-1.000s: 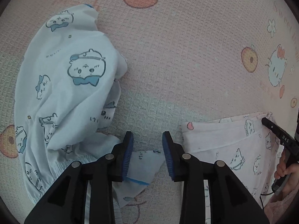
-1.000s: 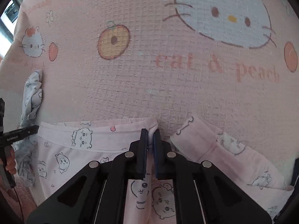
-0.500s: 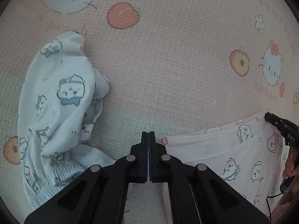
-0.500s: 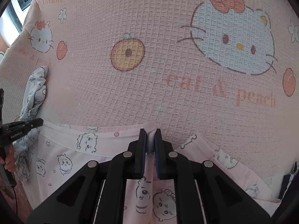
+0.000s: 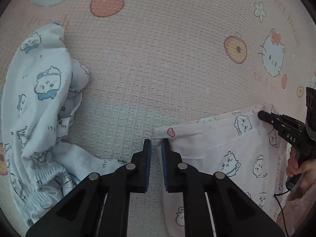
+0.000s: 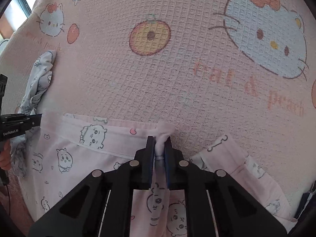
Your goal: Fold clothes
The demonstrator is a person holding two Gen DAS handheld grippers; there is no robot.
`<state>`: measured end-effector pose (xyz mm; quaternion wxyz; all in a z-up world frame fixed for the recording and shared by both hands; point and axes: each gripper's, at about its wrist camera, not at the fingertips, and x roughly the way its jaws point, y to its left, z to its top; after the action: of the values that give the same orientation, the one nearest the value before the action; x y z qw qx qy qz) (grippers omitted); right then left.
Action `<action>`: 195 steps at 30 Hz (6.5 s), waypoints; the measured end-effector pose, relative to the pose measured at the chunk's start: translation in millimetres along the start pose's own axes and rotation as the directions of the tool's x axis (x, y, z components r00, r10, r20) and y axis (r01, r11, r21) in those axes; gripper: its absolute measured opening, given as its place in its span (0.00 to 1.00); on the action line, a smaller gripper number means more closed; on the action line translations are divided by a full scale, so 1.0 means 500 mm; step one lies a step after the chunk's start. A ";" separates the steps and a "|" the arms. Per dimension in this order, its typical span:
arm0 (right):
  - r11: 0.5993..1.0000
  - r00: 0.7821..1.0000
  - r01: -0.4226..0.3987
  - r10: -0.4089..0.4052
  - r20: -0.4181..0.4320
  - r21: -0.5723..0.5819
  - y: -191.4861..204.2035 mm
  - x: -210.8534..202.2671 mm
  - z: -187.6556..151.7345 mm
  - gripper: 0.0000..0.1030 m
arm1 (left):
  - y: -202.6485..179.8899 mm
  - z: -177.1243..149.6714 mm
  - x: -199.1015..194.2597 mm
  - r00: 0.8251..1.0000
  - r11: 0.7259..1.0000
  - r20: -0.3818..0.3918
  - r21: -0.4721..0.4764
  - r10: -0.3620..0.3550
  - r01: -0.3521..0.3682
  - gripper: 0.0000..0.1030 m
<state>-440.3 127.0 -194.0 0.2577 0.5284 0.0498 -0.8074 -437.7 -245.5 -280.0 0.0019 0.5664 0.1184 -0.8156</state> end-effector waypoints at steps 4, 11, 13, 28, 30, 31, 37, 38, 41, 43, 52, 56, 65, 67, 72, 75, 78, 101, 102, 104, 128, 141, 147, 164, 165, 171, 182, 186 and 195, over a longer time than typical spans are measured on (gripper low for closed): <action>1.000 1.000 0.006 -0.006 0.006 -0.003 -0.010 -0.012 0.000 0.07 | 0.034 -0.008 -0.021 1.000 0.999 0.009 -0.034 0.001 0.000 0.17; 0.997 0.998 0.066 -0.065 -0.020 0.046 -0.042 -0.006 -0.017 0.07 | 0.042 -0.075 -0.105 0.989 0.988 -0.050 -0.078 -0.136 0.132 0.21; 0.995 0.996 0.092 -0.091 -0.021 0.027 -0.031 -0.001 -0.013 0.07 | 0.028 -0.093 -0.174 0.991 0.992 -0.056 -0.032 -0.120 0.118 0.21; 0.996 0.996 0.083 -0.084 0.031 0.042 -0.009 -0.004 -0.006 0.04 | -0.091 -0.096 -0.197 0.999 0.997 0.051 0.074 0.018 -0.022 0.06; 0.996 0.996 0.051 -0.056 0.075 0.074 -0.015 -0.019 -0.005 0.04 | -0.072 -0.095 -0.210 0.998 0.998 0.066 0.054 0.007 -0.011 0.06; 0.995 0.996 0.037 -0.044 0.081 0.089 -0.020 -0.021 -0.005 0.04 | -0.062 -0.094 -0.216 0.997 0.999 0.073 0.044 0.003 -0.006 0.06; 0.984 0.999 -0.018 0.010 0.045 0.178 -0.060 0.017 -0.008 0.04 | 0.017 -0.075 -0.180 0.990 0.989 0.044 -0.072 0.134 -0.130 0.10; 0.977 0.999 -0.040 0.032 0.043 0.211 -0.074 0.019 -0.009 0.04 | 0.024 -0.072 -0.190 0.973 0.974 0.066 -0.071 0.222 -0.217 0.10; 0.977 0.998 -0.047 0.039 0.043 0.206 -0.088 -0.013 -0.016 0.07 | 0.033 -0.071 -0.218 0.980 0.983 0.098 -0.080 0.174 -0.166 0.10; 0.983 0.998 -0.037 0.028 0.048 0.181 -0.089 -0.036 -0.015 0.23 | 0.009 -0.076 -0.222 0.994 0.998 0.104 -0.060 0.013 -0.007 0.11; 0.997 0.998 -0.032 0.028 -0.060 -0.065 0.009 -0.060 -0.024 0.30 | -0.111 -0.131 -0.211 1.000 0.985 -0.022 0.174 -0.016 0.019 0.10; 0.981 0.990 0.001 -0.029 -0.140 -0.194 0.054 -0.003 -0.046 0.29 | -0.027 -0.120 -0.236 0.984 0.983 0.033 0.050 0.175 -0.176 0.13; 0.993 0.988 -0.065 0.050 -0.144 -0.103 0.089 -0.001 -0.013 0.27 | -0.087 -0.139 -0.237 0.968 0.965 -0.082 0.099 -0.237 0.244 0.29; 0.997 0.980 -0.069 0.059 -0.190 -0.044 0.085 0.009 -0.036 0.25 | -0.109 -0.149 -0.229 0.970 0.966 -0.121 0.126 -0.211 0.226 0.28; 0.989 0.995 -0.036 0.049 -0.081 0.146 0.064 -0.084 -0.071 0.28 | -0.110 -0.159 -0.270 0.975 0.979 -0.090 0.001 -0.204 0.205 0.28; 0.988 0.994 -0.079 0.088 -0.064 0.133 0.094 -0.165 -0.124 0.28 | -0.140 -0.217 -0.290 0.974 0.981 -0.131 0.024 -0.186 0.191 0.28; 0.991 0.994 -0.027 0.040 -0.099 0.127 0.123 -0.212 -0.200 0.28 | -0.183 -0.300 -0.303 0.979 0.986 -0.187 0.129 -0.081 0.106 0.28; 0.932 0.975 0.199 -0.158 -0.157 0.302 0.066 -0.365 -0.601 0.28 | -0.372 -0.692 -0.385 0.955 0.900 -0.213 0.425 0.204 -0.098 0.51; 0.929 0.975 0.200 -0.156 -0.159 0.312 0.060 -0.369 -0.607 0.28 | -0.369 -0.700 -0.387 0.949 0.900 -0.225 0.422 0.221 -0.109 0.51; 0.920 0.965 0.229 -0.173 -0.196 0.317 0.048 -0.363 -0.624 0.28 | -0.370 -0.708 -0.390 0.948 0.900 -0.220 0.417 0.232 -0.124 0.54; 0.879 0.937 0.342 -0.347 -0.045 0.333 -0.257 -0.388 -0.310 0.32 | -0.587 -0.266 -0.314 0.997 0.886 0.067 0.464 -0.043 0.007 0.46; 0.829 0.970 0.216 -0.241 -0.019 0.516 -0.357 -0.299 -0.340 0.32 | -0.698 -0.161 -0.143 0.993 0.874 0.098 0.486 -0.068 0.012 0.31; 0.804 0.964 0.223 -0.267 0.001 0.551 -0.370 -0.321 -0.342 0.32 | -0.702 -0.160 -0.180 0.984 0.888 0.103 0.453 -0.143 0.082 0.25; 0.808 0.975 0.176 -0.220 0.011 0.562 -0.356 -0.324 -0.363 0.32 | -0.754 -0.166 -0.148 0.991 0.865 0.088 0.499 -0.101 0.043 0.07; 0.812 0.974 0.179 -0.225 0.016 0.556 -0.352 -0.325 -0.361 0.32 | -0.744 -0.160 -0.161 0.989 0.876 0.098 0.480 -0.112 0.052 0.07; 0.805 0.970 0.173 -0.238 0.041 0.568 -0.355 -0.328 -0.356 0.33 | -0.708 -0.145 -0.227 0.979 0.897 0.147 0.437 -0.141 0.063 0.07; 0.882 0.980 0.093 -0.162 0.113 0.462 -0.351 -0.308 -0.314 0.53 | -0.623 -0.126 -0.198 0.989 0.922 0.139 0.386 -0.052 -0.006 0.07; 0.896 0.988 0.122 -0.148 0.029 0.426 -0.344 -0.248 -0.298 0.55 | -0.626 -0.121 -0.208 0.985 0.922 0.163 0.386 -0.050 -0.017 0.07; 0.857 0.986 0.054 -0.126 0.106 0.513 -0.382 -0.273 -0.317 0.56 | -0.585 -0.097 -0.222 0.982 0.935 0.184 0.341 0.039 -0.101 0.07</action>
<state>-356.6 397.0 -179.7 0.0740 0.5187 -0.1575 -0.8370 -393.4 33.8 -137.4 -0.0590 0.4881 -0.0489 -0.8694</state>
